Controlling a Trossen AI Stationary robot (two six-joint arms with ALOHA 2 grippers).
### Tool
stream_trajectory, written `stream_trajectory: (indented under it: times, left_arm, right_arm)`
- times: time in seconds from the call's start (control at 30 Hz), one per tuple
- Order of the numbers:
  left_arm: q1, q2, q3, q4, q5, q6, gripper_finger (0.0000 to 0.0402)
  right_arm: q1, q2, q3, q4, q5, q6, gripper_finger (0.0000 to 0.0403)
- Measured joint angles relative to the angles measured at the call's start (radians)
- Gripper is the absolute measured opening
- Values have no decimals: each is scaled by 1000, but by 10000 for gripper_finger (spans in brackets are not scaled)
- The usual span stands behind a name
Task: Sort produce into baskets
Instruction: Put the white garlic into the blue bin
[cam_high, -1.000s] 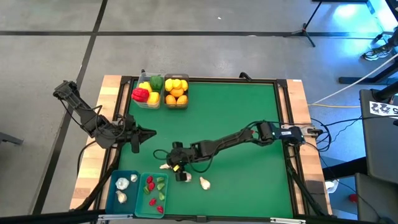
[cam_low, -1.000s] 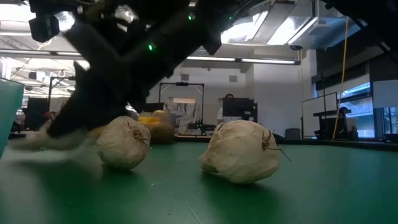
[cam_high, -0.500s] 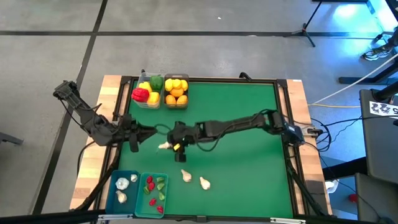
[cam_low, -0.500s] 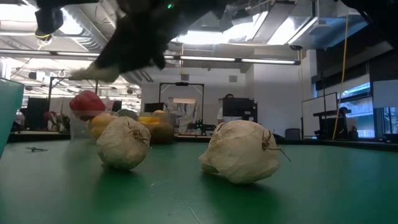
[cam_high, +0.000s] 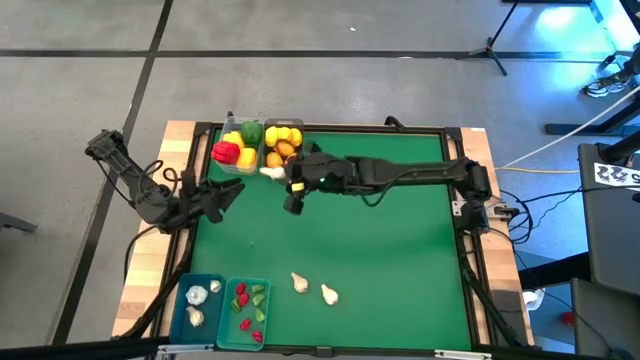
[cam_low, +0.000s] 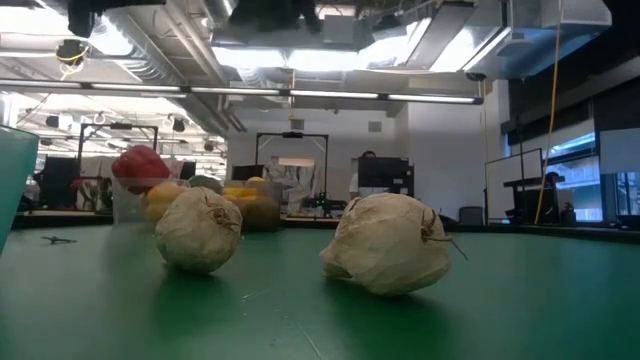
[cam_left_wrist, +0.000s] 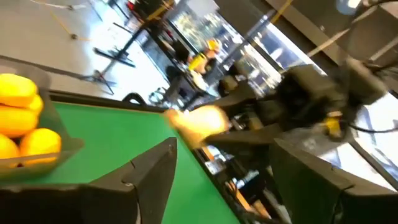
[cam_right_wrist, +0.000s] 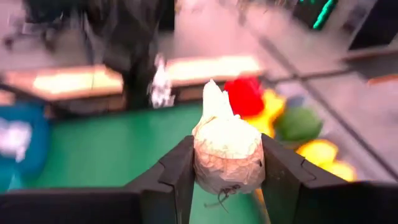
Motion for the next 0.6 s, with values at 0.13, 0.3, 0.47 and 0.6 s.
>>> stream_trajectory:
  times: [0.13,0.3,0.47,0.6]
  left_arm:
    - [27,14,0,12,-20,-39,253]
    - [72,62,0,86,-15,-60,253]
    - [132,121,0,208,-11,-9,253]
    - [176,160,0,305,23,47,253]
  right_arm:
    - [3,-11,0,135,7,-4,138]
    - [3,-7,0,210,9,21,138]
    - [3,-4,0,237,7,24,138]
    - [3,-4,0,236,-3,31,138]
